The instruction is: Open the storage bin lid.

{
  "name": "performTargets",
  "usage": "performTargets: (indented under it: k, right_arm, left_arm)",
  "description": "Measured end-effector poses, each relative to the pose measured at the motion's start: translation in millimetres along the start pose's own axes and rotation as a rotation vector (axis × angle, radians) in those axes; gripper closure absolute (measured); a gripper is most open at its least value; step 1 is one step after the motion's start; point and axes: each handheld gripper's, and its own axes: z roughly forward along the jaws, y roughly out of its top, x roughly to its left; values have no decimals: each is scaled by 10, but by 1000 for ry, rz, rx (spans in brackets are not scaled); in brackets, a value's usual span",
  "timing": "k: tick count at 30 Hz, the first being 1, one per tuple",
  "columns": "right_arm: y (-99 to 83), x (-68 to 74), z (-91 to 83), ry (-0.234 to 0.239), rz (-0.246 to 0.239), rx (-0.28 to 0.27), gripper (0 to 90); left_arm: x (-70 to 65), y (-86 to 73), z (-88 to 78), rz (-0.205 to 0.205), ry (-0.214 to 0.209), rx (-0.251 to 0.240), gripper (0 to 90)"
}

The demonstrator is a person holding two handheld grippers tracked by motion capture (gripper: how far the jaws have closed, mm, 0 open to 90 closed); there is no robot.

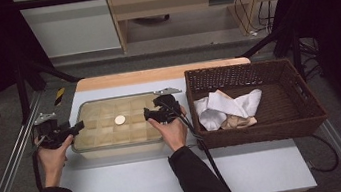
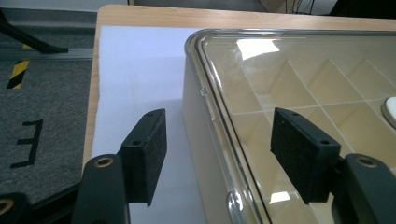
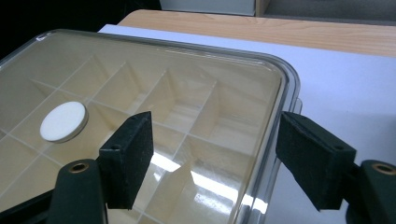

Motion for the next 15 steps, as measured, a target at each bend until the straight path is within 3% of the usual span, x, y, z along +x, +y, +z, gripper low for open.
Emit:
performTargets:
  k: [7, 15]
  right_arm:
    - [5, -82, 55, -33, 17, 17, 271]
    - [-14, -159, 145, 12, 47, 55, 263]
  left_arm:
    - [-31, 42, 60, 9, -19, 24, 318]
    - [-3, 62, 117, -19, -63, 48, 273]
